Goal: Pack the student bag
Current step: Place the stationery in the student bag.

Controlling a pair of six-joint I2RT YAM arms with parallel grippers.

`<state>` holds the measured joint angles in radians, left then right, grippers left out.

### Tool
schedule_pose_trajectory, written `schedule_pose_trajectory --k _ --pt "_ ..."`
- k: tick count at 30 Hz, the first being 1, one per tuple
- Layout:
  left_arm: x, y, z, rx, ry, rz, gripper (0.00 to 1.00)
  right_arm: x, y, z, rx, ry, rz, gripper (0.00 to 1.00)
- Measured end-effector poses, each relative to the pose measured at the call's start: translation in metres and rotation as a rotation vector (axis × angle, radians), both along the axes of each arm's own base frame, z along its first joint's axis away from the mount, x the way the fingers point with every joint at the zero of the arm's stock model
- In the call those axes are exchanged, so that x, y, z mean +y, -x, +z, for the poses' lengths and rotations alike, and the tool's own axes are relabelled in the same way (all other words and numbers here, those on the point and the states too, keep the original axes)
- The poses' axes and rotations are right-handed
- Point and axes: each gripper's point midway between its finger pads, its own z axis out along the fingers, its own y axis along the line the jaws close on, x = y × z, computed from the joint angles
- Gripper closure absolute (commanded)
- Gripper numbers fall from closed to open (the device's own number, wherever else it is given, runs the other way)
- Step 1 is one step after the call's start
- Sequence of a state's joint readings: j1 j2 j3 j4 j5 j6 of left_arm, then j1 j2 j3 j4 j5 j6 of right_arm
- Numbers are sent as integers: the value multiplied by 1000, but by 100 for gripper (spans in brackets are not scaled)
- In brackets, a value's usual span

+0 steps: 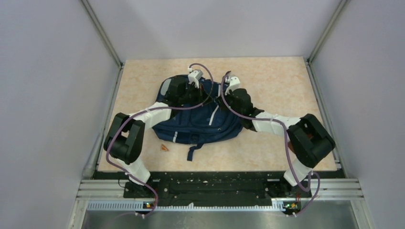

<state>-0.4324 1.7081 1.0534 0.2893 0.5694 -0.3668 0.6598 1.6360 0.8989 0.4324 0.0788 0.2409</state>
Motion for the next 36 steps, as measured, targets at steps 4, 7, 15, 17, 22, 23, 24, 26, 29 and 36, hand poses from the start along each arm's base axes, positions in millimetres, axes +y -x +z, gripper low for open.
schedule_pose_trajectory --k 4,7,15,17,22,23,24,26,29,36 --pt "0 1 2 -7 2 -3 100 3 -10 -2 28 -97 9 100" --pt "0 1 2 -7 3 -5 100 6 -16 -2 46 -167 24 100" --pt "0 1 2 -6 5 -8 100 19 -21 -2 60 -250 79 96" --pt "0 1 2 -6 4 -5 100 20 -20 -2 62 -250 85 86" --pt "0 0 2 -7 -1 7 100 13 -11 -9 85 -207 87 66" --pt "1 0 2 -5 -3 10 100 10 -9 -9 86 -197 84 64" --pt "1 0 2 -5 -4 12 100 7 -5 -8 86 -184 81 62" --pt "1 -1 2 -5 -4 18 100 -1 0 -3 80 -157 64 59" --pt "2 -2 3 -4 -4 26 100 -14 3 1 68 -113 28 57" --pt "1 -2 2 -2 -5 27 100 -37 13 1 54 -41 -23 45"
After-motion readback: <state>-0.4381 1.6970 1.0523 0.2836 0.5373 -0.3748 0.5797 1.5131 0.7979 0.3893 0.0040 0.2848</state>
